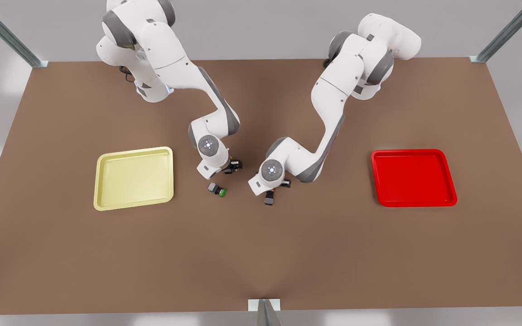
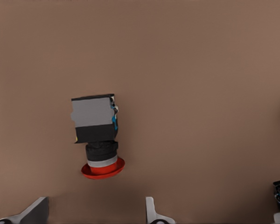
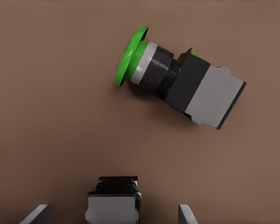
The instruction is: Place the switches on the corresponding trays according to their colors
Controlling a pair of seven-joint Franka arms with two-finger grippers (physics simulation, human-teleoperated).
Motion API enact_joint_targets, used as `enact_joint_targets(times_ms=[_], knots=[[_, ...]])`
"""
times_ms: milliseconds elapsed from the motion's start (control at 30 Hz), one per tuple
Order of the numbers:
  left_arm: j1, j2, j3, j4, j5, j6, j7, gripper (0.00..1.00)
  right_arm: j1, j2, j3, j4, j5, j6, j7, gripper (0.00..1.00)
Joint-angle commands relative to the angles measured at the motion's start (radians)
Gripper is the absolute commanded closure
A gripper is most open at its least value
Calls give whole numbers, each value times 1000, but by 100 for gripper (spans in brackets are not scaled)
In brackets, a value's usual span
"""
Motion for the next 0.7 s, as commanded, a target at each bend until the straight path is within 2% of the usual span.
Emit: enact_joint_targets(times_ms=[0,200,300,333,533,600,667], knots=[[0,0,2,0,78,-8,2,0,0,0,0,0,0,0,0,0],[-26,6,0,35,24,-14,-29,0,2,20,2,11,0,6,-2,0],[-49,43,2,101,-2,-6,-49,0,3,26,3,15,0,8,-2,0],[-44,72,6,170,-2,-12,-49,0,3,31,3,15,0,8,-2,0],[-57,118,54,261,-40,9,-51,0,15,43,6,15,9,25,0,0],[-64,146,54,276,-45,26,-64,0,15,43,6,14,14,23,0,17],[-71,150,69,278,-48,8,-60,0,15,43,6,14,15,25,0,20]])
